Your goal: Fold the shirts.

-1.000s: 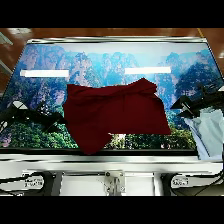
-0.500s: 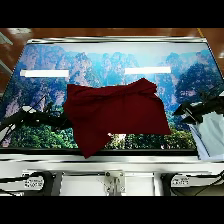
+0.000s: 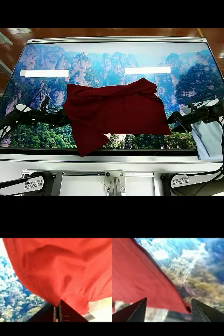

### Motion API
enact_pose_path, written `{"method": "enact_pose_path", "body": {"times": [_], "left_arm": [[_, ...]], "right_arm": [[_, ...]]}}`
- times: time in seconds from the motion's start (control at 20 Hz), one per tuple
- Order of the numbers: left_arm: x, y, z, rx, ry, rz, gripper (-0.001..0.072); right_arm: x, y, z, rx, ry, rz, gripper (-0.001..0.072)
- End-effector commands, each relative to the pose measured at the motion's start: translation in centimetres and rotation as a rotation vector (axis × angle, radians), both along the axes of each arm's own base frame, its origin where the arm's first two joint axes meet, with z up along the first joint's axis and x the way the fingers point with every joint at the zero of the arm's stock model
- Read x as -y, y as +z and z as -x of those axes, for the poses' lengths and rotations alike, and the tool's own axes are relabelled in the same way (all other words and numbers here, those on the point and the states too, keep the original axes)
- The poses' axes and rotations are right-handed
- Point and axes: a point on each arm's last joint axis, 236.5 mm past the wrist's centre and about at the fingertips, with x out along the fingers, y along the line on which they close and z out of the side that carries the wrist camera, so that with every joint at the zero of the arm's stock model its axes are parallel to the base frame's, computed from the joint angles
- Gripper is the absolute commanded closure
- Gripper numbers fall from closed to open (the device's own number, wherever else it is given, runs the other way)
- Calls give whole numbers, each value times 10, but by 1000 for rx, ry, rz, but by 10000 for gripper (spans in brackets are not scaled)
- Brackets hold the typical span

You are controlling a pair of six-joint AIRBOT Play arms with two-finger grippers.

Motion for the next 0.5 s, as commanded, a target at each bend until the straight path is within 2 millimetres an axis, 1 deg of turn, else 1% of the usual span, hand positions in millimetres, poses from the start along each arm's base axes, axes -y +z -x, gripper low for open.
{"method": "enact_pose_path", "body": {"times": [0.0,0.05,0.1,0.15,0.2,0.25,0.3,0.35,0.4,0.45], "left_arm": [[0,6,-2,20,-3,-1,665],[0,7,-3,24,-2,-2,666],[-1,9,-5,32,-3,-4,665],[-1,12,-9,42,-3,-6,666],[-2,16,-13,55,-4,-7,666],[-3,22,-19,72,-7,-9,666],[-4,31,-27,102,-9,-13,667],[-6,46,-39,148,-10,-20,668],[-8,70,-53,222,-11,-35,669],[-13,100,-67,312,-18,-68,669]], "right_arm": [[-12,-12,-6,11,25,29,31],[-19,-13,-6,8,43,26,33],[-28,-13,-4,-3,68,15,92],[-34,-12,-2,-11,91,9,179],[-42,-12,-2,-10,114,4,291],[-52,-7,-4,7,137,-23,482],[-64,4,-8,40,158,-69,641],[-74,20,-16,100,184,-113,647],[-81,42,-28,183,200,-144,648],[-84,73,-46,295,210,-152,649]]}}
